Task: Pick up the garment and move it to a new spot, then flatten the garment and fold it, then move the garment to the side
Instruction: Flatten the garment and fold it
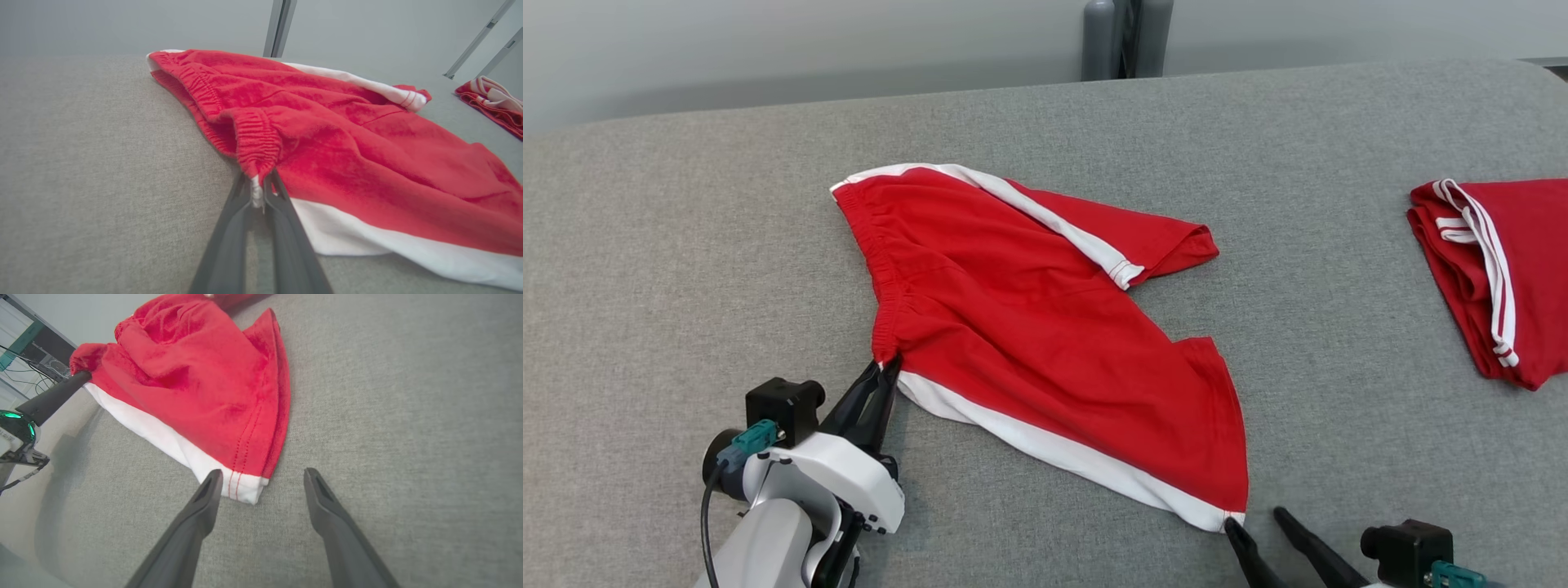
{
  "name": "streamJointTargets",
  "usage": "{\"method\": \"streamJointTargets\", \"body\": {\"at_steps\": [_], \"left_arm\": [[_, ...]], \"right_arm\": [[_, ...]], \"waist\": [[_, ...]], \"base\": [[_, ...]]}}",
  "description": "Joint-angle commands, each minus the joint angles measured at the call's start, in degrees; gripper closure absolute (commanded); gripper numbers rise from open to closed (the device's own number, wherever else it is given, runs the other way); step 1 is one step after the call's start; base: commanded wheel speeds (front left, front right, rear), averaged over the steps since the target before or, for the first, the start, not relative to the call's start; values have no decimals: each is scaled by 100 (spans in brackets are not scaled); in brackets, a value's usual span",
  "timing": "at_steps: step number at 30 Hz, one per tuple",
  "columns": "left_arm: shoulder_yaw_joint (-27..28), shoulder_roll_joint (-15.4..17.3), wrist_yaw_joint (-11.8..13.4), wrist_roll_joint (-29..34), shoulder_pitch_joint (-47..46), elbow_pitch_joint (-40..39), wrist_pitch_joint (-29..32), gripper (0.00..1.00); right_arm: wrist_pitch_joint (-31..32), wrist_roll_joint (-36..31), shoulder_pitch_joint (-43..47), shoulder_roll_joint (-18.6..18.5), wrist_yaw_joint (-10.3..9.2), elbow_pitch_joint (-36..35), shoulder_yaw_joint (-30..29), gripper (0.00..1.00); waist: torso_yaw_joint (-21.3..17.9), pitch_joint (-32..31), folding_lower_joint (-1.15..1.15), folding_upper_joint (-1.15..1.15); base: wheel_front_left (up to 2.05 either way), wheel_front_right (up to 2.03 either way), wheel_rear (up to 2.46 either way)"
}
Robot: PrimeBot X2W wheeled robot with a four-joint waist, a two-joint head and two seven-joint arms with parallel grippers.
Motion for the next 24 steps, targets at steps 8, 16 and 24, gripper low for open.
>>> {"method": "streamJointTargets", "body": {"at_steps": [8, 16, 24], "left_arm": [[-44, 11, 26, -35, 25, 41, -44, 100], [-84, -1, 37, -43, 19, 22, -53, 100], [-128, -19, 35, -55, -34, -20, -72, 100]], "right_arm": [[323, 256, 52, -153, 1, -54, 130, 0], [377, 270, -132, -52, 1, 199, 209, 0], [263, 199, -352, 56, 1, 484, 284, 0]], "waist": [[57, -73, 0, 0], [142, -114, 0, 0], [222, -49, 0, 0]], "base": [[0, 0, 0], [0, 0, 0], [0, 0, 0]]}}
